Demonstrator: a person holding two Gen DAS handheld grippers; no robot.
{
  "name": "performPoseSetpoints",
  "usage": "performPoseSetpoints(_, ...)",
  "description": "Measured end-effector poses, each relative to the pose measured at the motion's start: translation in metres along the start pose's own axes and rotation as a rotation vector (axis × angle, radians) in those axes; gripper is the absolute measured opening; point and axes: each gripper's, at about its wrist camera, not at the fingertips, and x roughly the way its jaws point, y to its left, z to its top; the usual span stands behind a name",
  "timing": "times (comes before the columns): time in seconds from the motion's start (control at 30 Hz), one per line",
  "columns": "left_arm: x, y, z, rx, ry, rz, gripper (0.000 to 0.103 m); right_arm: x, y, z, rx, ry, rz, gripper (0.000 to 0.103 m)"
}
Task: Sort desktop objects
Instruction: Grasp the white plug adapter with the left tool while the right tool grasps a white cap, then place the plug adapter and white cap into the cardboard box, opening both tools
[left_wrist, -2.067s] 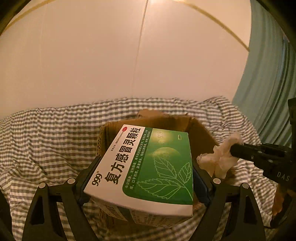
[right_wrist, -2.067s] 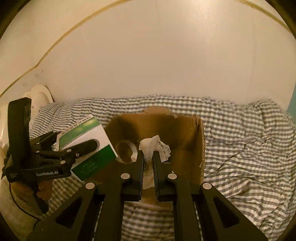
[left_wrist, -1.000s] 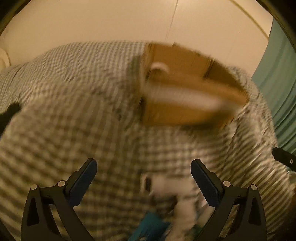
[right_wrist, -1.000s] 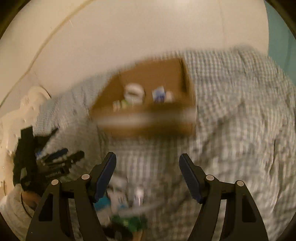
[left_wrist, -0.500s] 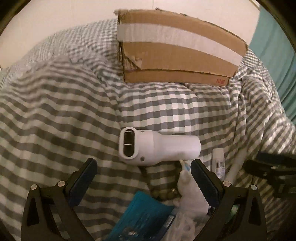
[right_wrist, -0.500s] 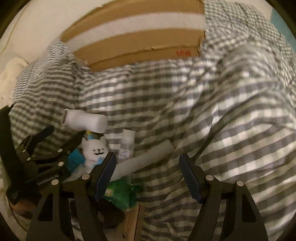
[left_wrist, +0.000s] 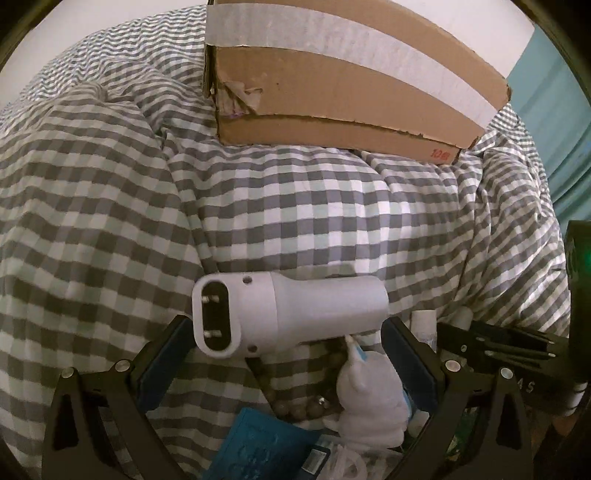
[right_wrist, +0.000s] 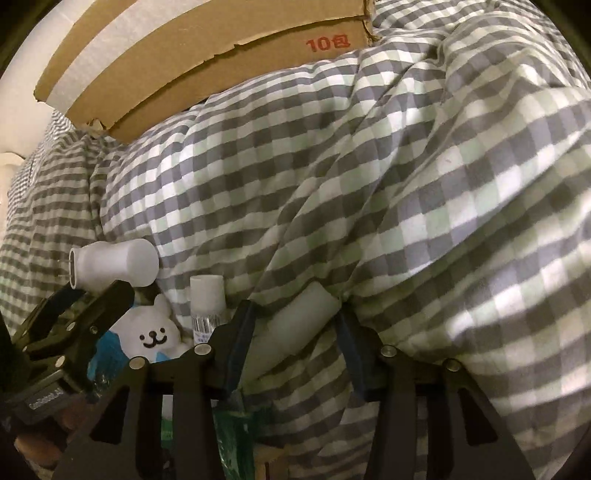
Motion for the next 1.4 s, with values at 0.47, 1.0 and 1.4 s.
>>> performPoseSetpoints(0.47, 0.004, 0.01, 0.012, 0.032, 0.034, -0.023, 0.09, -0.077, 0.027, -0.024, -0.201, -0.159, -0.108, 0.022)
performPoseSetpoints(1.0, 0.014, -0.004, 0.035, 0.381, 0.078, -0.064, 0.093, -0.099, 0.034, -0.002, -0.154, -0.263, -0.043, 0.02)
performPoseSetpoints(1.4, -0.005, -0.003, 0.036, 0.362, 0.032, 0.033, 0.043, -0.103, 0.037, 0.001, -0.16, -0.259, -0.011, 0.02)
